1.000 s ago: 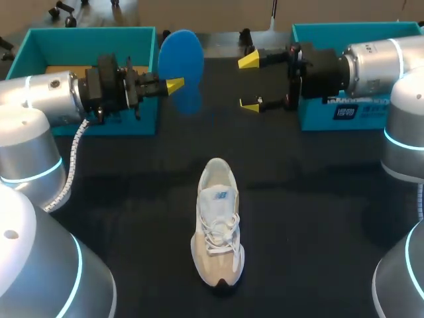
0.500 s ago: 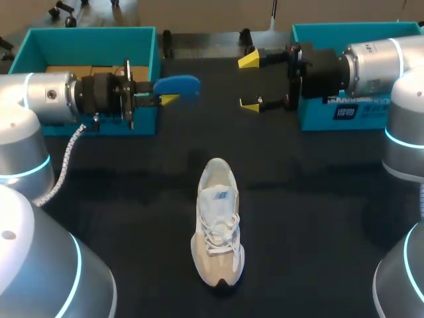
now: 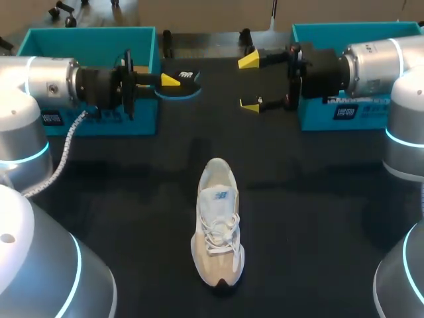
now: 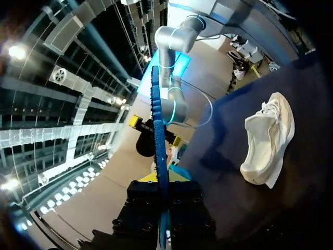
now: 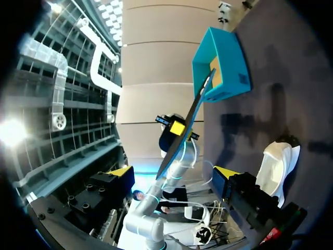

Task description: Take the shoe out of the shoebox, open the shoe tongue, remove and reinsert the insole, then place the shoe into the shoebox

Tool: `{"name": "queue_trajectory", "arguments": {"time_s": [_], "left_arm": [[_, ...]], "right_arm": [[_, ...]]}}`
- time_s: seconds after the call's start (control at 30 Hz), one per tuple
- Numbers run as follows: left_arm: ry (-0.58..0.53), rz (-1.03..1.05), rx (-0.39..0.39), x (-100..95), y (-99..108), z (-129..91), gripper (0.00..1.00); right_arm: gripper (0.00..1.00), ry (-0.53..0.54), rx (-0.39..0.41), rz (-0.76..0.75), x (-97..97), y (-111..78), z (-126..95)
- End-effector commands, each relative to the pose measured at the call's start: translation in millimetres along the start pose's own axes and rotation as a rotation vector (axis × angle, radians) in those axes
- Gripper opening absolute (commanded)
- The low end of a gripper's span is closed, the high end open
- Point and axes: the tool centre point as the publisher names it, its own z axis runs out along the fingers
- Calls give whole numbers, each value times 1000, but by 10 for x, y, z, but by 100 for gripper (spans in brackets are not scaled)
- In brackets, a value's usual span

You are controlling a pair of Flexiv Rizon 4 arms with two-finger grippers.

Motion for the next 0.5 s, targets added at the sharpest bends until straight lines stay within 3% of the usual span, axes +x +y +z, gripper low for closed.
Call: {"name": "queue_trajectory", "arguments": {"time_s": [0.03, 0.1, 0.5], "left_arm": [[-79, 119, -82, 67, -166, 19, 0], [-84, 243, -178, 66, -173, 39, 0], [-84, 243, -178, 66, -173, 39, 0]], "right_arm": [[100, -2, -2, 1, 1, 1, 19], [100, -2, -2, 1, 1, 1, 19], [100, -2, -2, 1, 1, 1, 19]]}}
